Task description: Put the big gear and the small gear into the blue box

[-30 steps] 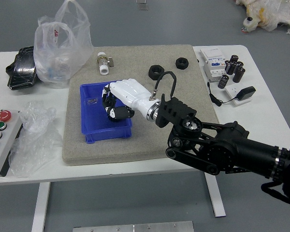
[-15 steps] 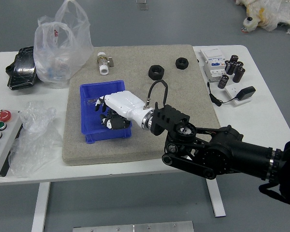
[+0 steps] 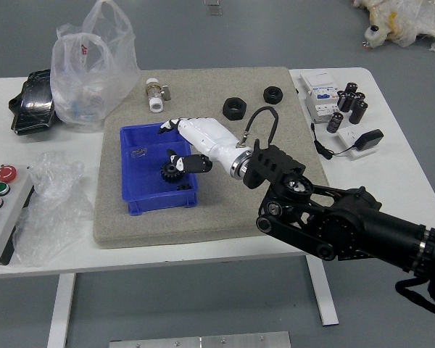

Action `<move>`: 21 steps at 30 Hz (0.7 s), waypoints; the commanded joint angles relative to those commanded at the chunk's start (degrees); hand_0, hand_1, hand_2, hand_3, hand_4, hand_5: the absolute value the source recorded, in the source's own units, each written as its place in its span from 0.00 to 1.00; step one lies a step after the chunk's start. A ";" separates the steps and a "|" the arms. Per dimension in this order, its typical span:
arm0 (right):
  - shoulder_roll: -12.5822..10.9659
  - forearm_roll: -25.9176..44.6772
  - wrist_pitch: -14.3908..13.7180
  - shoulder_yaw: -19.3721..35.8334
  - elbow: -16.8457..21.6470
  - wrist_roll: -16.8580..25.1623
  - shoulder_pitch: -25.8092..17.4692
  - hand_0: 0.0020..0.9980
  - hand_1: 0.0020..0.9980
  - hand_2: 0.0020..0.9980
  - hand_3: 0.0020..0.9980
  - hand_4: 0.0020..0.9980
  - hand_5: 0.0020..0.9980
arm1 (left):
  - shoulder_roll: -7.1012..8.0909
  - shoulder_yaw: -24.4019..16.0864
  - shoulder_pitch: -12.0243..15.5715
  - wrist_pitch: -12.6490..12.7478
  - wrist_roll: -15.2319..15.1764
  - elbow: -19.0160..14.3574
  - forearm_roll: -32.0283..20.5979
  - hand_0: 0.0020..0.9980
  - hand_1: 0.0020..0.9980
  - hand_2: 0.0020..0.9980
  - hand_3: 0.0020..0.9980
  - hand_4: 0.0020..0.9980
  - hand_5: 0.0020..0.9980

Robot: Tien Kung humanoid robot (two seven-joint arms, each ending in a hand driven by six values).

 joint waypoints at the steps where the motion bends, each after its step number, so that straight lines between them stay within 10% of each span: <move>1: -0.75 0.34 -0.30 1.42 0.38 0.42 -0.89 0.72 0.75 0.78 0.75 0.52 0.21 | -0.02 0.07 0.01 0.00 -0.03 0.01 -0.09 0.70 0.68 0.67 0.80 0.71 0.51; 21: -10.95 2.51 -3.94 36.22 8.38 9.05 -20.32 0.67 0.70 0.73 0.69 0.52 0.24 | 0.88 0.01 -1.20 -0.61 -0.37 0.21 0.78 0.70 0.68 0.67 0.80 0.72 0.51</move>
